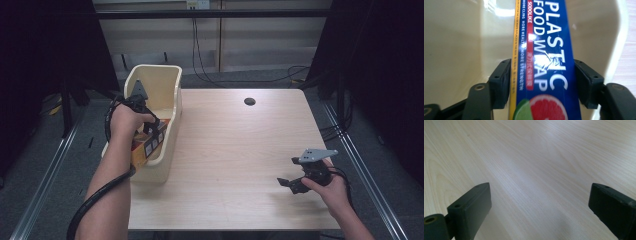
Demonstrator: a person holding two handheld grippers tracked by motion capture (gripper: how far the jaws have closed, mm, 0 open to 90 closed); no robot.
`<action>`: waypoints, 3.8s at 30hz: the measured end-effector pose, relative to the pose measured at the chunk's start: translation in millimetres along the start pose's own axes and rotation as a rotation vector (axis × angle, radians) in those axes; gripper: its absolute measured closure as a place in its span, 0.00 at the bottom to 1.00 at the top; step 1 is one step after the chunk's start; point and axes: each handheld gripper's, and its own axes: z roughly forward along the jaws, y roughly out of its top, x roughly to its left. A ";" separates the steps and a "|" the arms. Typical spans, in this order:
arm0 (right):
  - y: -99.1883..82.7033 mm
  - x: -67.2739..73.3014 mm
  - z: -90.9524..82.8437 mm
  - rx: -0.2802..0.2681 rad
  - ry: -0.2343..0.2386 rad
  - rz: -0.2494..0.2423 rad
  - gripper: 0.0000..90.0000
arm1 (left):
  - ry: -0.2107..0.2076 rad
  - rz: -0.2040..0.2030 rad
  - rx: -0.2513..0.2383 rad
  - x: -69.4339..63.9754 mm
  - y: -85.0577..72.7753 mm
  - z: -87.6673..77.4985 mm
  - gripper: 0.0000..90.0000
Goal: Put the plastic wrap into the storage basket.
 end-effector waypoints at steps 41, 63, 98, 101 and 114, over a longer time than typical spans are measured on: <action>1.5 0.3 -3.5 -0.016 -0.002 0.001 0.05 | -0.119 0.227 -0.240 -58.6 -11.3 -51.9 0.21; 2.5 0.4 -5.4 -0.029 -0.001 -0.003 0.05 | -0.180 0.380 -0.249 -99.9 -19.6 -28.2 0.17; 3.0 1.0 -5.9 -0.033 0.006 -0.009 0.05 | -0.265 0.499 -0.195 -150.6 -28.3 27.7 0.17; 2.6 1.3 -5.7 -0.031 0.007 -0.006 0.05 | -0.264 0.503 -0.201 -151.4 -29.4 29.9 0.17; 2.7 2.4 -4.6 -0.026 0.002 -0.012 0.05 | -0.274 0.546 -0.210 -155.4 -38.7 50.5 0.17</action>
